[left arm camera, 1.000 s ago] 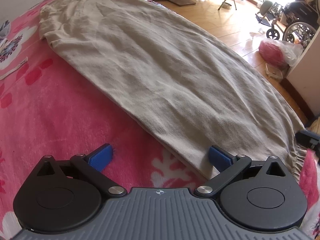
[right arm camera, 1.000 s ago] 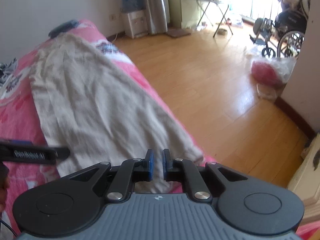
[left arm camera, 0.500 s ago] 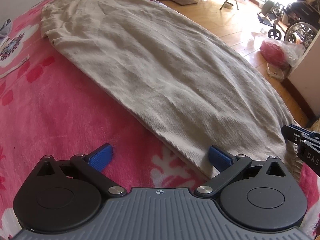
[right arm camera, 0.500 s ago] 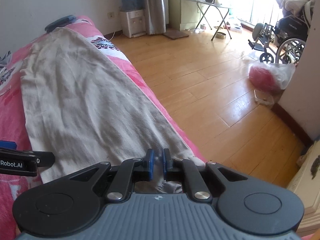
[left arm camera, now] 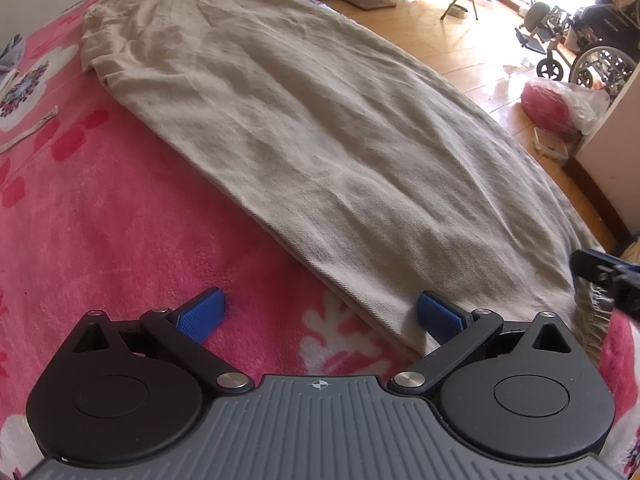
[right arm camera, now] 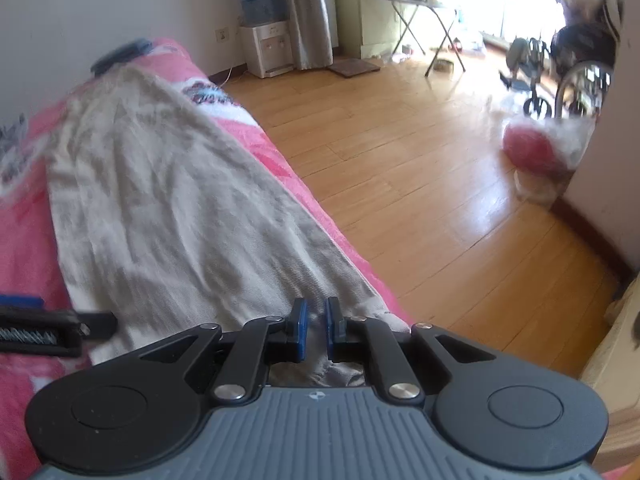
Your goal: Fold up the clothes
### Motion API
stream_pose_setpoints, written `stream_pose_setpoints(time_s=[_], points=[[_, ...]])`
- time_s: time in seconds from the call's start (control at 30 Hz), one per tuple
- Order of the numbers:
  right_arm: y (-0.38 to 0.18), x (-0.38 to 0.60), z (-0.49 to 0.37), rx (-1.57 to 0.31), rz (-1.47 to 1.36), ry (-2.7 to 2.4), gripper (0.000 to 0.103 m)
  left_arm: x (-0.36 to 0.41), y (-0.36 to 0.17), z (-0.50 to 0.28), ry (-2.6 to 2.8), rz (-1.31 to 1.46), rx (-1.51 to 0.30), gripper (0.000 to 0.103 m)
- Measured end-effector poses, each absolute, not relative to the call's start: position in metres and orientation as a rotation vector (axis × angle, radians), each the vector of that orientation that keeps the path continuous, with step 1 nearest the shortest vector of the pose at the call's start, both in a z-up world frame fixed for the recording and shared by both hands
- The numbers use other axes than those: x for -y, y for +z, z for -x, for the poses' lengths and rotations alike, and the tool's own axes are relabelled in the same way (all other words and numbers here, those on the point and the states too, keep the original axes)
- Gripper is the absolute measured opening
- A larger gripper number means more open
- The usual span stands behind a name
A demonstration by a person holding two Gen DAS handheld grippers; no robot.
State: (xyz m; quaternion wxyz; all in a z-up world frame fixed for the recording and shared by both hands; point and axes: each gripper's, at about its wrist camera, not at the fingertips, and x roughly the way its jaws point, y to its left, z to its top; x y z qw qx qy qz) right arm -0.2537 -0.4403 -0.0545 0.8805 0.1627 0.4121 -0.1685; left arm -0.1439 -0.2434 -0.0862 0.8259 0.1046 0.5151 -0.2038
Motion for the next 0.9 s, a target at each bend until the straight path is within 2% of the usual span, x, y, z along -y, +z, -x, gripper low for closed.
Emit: stream_pose_setpoints(time_s=[0.3,0.4,0.7,0.9], points=[[-0.066,0.513,0.335,-0.72,-1.07,-0.382,0.03,0.24,-0.085,0.136,-0.457,-0.199,-1.142,0.103],[-0.081,0.52,0.349,-0.684,-1.242,-0.41,0.032,0.238,-0.085,0.136,-0.469,-0.196,-1.144,0.103],[-0.092,0.512,0.35,-0.73,-1.368,-0.431,0.034,0.235,-0.085,0.13,-0.484,-0.188,-1.152,0.103],[-0.097,0.523,0.337,-0.696,-1.393,-0.455,0.035,0.233,-0.086,0.129,-0.494,-0.187,-1.15,0.103]])
